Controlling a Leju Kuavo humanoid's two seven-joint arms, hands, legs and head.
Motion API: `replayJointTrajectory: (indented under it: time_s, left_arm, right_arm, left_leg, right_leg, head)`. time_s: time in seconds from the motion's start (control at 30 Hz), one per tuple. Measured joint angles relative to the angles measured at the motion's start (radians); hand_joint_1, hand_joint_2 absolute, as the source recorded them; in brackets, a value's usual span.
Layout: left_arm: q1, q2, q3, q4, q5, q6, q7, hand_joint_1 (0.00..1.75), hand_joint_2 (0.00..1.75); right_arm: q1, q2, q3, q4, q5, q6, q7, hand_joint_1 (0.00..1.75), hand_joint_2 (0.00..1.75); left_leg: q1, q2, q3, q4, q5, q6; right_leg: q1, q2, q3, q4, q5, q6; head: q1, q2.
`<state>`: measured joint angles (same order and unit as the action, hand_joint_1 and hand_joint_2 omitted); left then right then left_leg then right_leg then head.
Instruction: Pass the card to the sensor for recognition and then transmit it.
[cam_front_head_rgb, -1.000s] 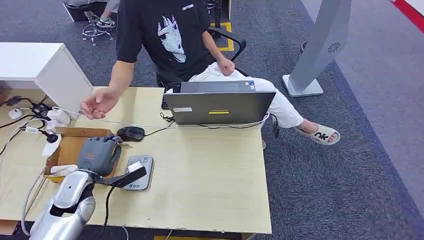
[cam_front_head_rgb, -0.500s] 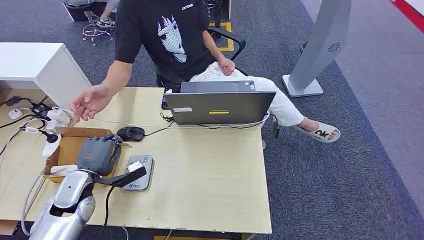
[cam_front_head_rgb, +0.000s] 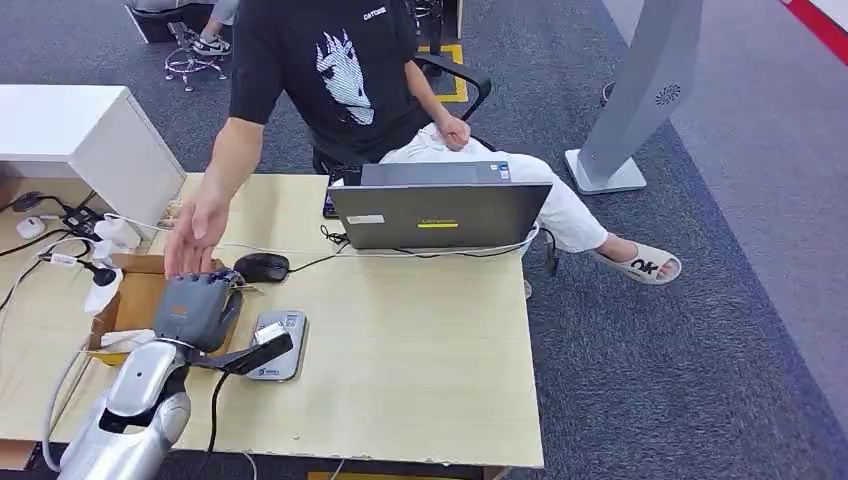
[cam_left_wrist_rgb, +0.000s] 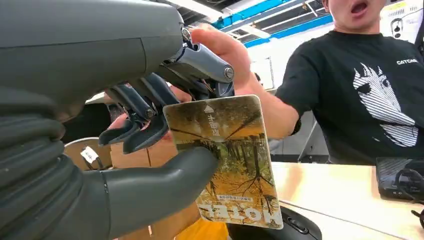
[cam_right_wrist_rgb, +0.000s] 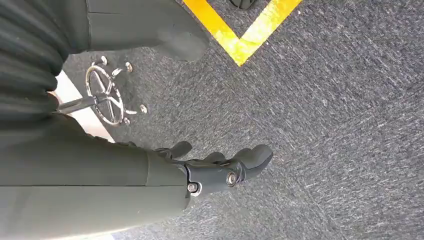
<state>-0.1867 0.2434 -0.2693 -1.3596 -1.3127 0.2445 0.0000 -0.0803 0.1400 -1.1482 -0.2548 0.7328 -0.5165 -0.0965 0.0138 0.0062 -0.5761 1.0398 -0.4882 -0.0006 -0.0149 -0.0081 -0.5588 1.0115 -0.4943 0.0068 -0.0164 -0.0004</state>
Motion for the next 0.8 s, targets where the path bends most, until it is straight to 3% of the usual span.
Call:
replayJointTrajectory:
  time_s: [0.5, 0.57, 0.6, 0.7, 0.8]
  left_arm:
    - [-0.006, 0.000, 0.000, -0.005, -0.011, 0.014, 0.011, 1.75, 1.75]
    - [-0.065, 0.035, 0.000, -0.008, -0.097, 0.104, 0.099, 1.75, 1.75]
    - [-0.132, 0.071, 0.004, -0.010, -0.091, 0.136, 0.107, 1.75, 1.75]
    - [-0.281, 0.127, 0.049, -0.012, -0.089, 0.117, 0.042, 1.75, 1.75]
    - [-0.320, 0.135, 0.081, -0.018, -0.115, 0.121, 0.027, 1.75, 1.75]
  right_arm:
    - [0.000, 0.000, 0.000, 0.000, 0.000, 0.000, 0.000, 0.00, 1.75]
    - [0.000, 0.000, 0.000, 0.000, 0.004, -0.003, 0.004, 0.00, 1.75]
    - [-0.001, 0.000, 0.000, 0.000, 0.009, -0.004, 0.004, 0.00, 1.75]
    - [-0.003, 0.000, 0.000, 0.000, 0.011, -0.007, 0.005, 0.00, 1.75]
    - [-0.002, 0.000, 0.000, 0.000, 0.014, -0.007, 0.005, 0.00, 1.75]
  left_leg:
    - [0.000, 0.000, 0.001, 0.000, 0.001, 0.000]
    - [0.004, 0.000, -0.005, 0.003, 0.004, -0.001]
    - [0.007, -0.001, -0.011, 0.003, 0.006, -0.003]
    - [0.005, -0.002, -0.010, 0.002, 0.007, -0.003]
    - [0.005, 0.000, -0.009, 0.002, 0.007, -0.003]
  right_leg:
    - [0.000, 0.000, -0.001, 0.000, 0.000, 0.000]
    - [0.003, 0.000, -0.006, 0.001, 0.003, -0.003]
    - [0.005, -0.001, -0.009, 0.001, 0.005, -0.004]
    - [0.005, -0.002, -0.009, 0.001, 0.007, -0.004]
    - [0.005, 0.000, -0.009, 0.001, 0.007, -0.004]
  head:
    - [0.000, 0.000]
    - [0.000, 0.000]
    - [0.001, 0.000]
    - [0.003, 0.000]
    - [-0.001, 0.000]
